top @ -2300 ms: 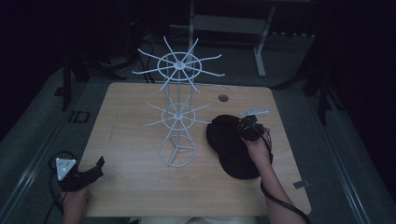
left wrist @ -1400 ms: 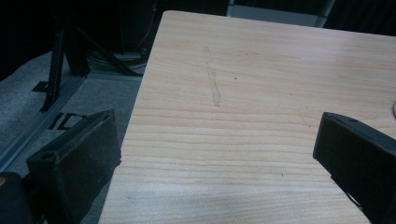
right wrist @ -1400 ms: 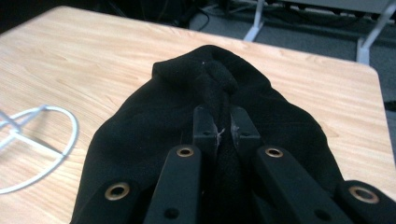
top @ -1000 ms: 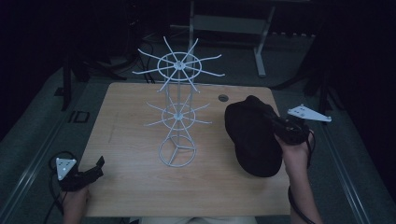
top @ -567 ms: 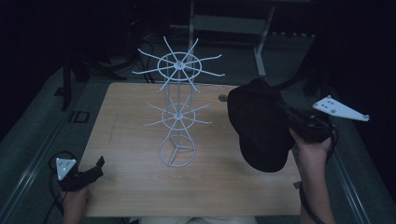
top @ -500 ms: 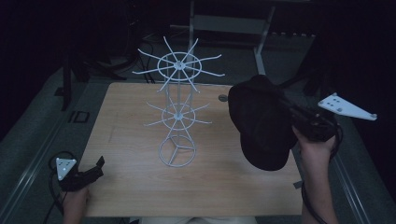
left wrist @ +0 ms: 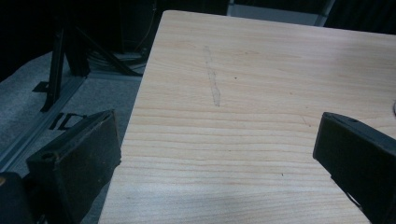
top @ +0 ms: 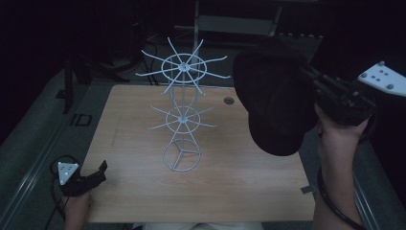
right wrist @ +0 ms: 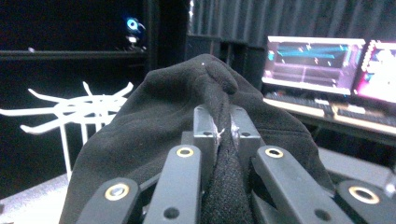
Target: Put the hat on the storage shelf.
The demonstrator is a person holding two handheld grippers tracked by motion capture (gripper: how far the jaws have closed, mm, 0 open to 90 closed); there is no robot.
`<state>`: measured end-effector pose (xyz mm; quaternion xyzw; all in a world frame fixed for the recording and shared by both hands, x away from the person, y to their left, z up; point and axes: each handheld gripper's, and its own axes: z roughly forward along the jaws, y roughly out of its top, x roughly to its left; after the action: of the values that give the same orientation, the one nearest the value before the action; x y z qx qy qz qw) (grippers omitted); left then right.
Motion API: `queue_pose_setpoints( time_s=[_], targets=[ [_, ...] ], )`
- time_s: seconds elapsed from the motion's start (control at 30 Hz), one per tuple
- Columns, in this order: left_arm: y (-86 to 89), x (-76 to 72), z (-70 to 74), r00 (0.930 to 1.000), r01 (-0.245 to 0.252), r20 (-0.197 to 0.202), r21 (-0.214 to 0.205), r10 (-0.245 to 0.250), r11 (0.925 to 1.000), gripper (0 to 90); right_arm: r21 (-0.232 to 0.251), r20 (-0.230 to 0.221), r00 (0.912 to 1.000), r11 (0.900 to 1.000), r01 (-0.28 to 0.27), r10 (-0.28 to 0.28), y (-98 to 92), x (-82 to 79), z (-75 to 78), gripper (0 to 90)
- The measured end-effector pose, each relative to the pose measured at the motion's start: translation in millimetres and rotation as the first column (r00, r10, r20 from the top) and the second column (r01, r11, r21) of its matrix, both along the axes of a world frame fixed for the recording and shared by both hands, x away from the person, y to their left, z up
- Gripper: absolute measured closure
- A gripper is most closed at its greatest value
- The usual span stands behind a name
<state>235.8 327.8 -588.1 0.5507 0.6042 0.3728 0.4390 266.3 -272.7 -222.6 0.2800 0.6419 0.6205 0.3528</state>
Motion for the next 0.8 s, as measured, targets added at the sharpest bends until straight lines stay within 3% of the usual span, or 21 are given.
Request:
queue_pose_setpoints(
  time_s=[0.23, 0.53, 0.7, 0.8],
  targets=[
    [0.1, 0.0, 0.0, 1.0, 0.002, 0.0, 0.001, -0.002, 1.0, 1.5, -0.01, 0.037, 0.9961, 0.9968, -0.079, 0.08, 23.4, -11.4, 18.3, 84.2],
    [0.1, 0.1, 0.0, 1.0, 0.003, 0.0, 0.0, -0.003, 1.0, 1.4, -0.03, 0.033, 0.9767, 0.977, -0.211, 0.212, 52.4, -18.8, 13.8, 84.2],
    [0.0, 0.0, -0.1, 1.0, 0.003, 0.002, 0.0, -0.003, 1.0, 1.4, -0.061, 0.037, 0.9666, 0.9661, -0.251, 0.254, 66.2, -25.1, 8.3, 84.1],
    [0.1, -0.1, 0.0, 1.0, 0.003, 0.002, 0.001, -0.003, 1.0, 1.5, -0.086, 0.017, 0.9629, 0.9599, -0.267, 0.269, 72.4, -23.4, 0.0, 84.1]
  ],
)
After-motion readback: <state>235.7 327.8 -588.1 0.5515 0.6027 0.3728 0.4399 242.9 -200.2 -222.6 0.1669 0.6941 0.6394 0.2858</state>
